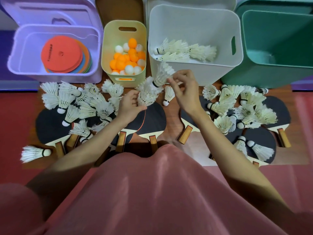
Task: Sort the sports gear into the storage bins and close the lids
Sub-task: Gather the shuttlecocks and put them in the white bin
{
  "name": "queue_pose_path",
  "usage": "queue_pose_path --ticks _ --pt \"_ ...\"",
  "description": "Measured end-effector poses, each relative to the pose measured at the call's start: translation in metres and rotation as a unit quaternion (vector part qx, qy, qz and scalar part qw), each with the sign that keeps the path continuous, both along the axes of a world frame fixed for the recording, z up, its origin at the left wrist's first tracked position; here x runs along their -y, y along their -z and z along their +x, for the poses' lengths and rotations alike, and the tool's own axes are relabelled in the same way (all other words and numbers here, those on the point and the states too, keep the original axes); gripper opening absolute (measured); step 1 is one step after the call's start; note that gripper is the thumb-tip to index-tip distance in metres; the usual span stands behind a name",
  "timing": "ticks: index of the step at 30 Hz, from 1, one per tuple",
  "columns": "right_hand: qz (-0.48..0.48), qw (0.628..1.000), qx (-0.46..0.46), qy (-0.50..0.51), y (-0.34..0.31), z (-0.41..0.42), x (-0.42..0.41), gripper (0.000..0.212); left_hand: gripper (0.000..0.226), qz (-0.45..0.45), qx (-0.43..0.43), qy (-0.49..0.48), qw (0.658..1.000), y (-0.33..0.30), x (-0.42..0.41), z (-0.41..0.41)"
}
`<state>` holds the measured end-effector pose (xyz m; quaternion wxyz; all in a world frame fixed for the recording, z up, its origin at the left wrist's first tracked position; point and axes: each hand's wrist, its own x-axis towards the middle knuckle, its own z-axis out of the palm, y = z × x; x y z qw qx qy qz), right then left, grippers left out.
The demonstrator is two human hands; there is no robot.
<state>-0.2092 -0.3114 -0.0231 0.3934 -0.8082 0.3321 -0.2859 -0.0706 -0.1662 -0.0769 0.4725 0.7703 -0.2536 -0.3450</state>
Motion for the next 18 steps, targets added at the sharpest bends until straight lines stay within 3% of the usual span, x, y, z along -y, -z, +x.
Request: queue_pose_path --ticks 4,11,15,18 --pt "0.004 0.995 -0.062 -0.073 0.011 0.003 0.000 0.017 0.053 -0.015 0.002 0.022 1.000 -0.004 0.004 0.000" --pt "0.057 0.994 -0.052 -0.080 0.017 0.009 0.009 0.025 0.067 0.000 -0.008 0.045 0.999 -0.002 0.009 0.004" --pt "0.110 0.993 -0.037 0.002 0.034 0.011 0.025 0.033 0.067 0.010 -0.010 0.019 1.000 0.000 0.010 0.005" --pt "0.107 0.985 -0.135 0.031 0.051 0.011 0.041 0.027 0.067 0.014 -0.007 0.007 1.000 0.000 0.008 0.009"
